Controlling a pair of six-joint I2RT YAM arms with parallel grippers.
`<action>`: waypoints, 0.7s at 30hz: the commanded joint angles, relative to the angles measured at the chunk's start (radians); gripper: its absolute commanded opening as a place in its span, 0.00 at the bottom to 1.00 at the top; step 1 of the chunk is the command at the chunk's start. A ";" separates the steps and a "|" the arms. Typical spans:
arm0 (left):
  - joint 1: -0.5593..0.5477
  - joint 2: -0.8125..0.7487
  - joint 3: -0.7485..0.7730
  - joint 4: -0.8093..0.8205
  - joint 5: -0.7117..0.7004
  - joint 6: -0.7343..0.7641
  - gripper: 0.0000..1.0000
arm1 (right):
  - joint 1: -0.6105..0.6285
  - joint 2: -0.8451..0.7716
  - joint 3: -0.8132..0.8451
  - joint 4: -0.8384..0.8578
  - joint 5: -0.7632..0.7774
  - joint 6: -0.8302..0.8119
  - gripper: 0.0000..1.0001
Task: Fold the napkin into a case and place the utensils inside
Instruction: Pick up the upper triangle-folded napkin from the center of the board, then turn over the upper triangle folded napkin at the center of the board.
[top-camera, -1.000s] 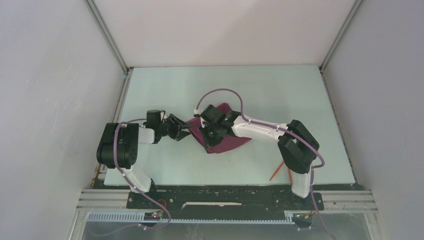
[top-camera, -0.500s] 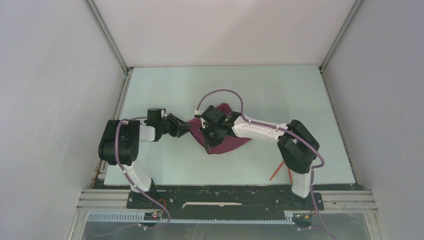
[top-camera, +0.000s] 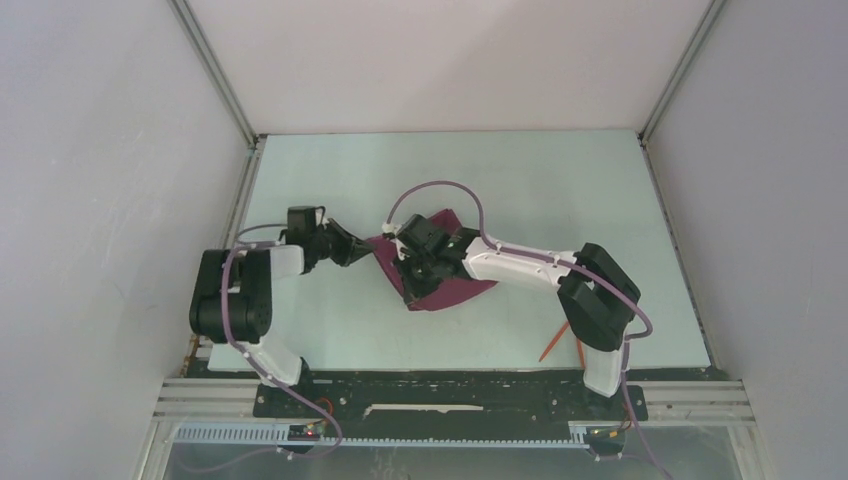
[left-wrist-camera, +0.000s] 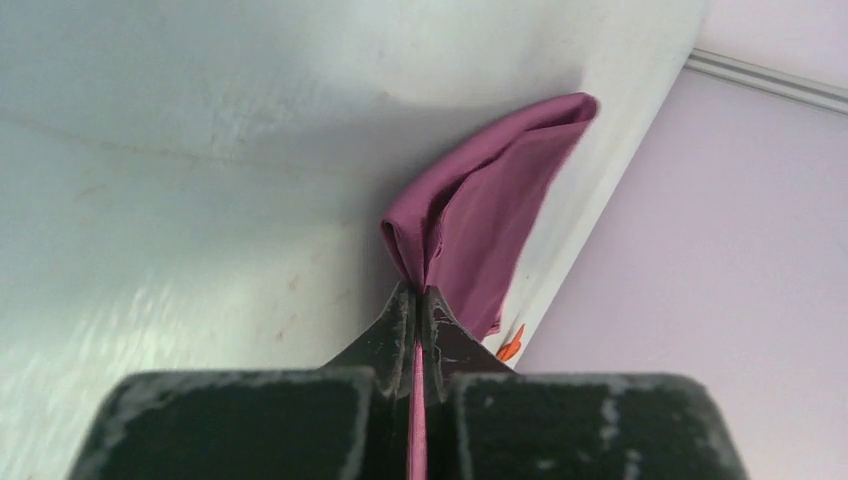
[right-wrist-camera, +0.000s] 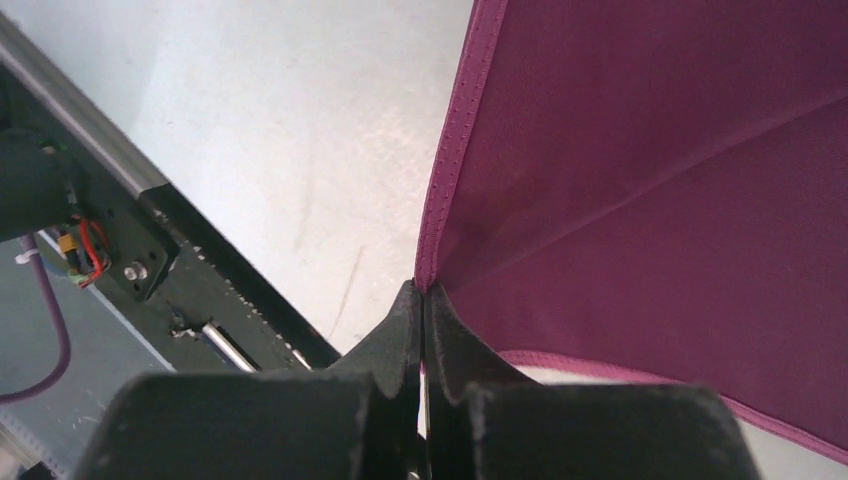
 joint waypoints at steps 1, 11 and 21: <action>0.104 -0.242 0.060 -0.238 -0.022 0.127 0.00 | 0.100 -0.069 0.057 0.039 -0.041 0.014 0.00; 0.271 -0.697 0.384 -0.918 -0.300 0.390 0.00 | 0.223 -0.047 0.168 0.415 -0.463 0.239 0.00; -0.100 -0.293 0.491 -0.693 -0.480 0.310 0.00 | -0.067 -0.049 -0.327 1.025 -0.742 0.549 0.00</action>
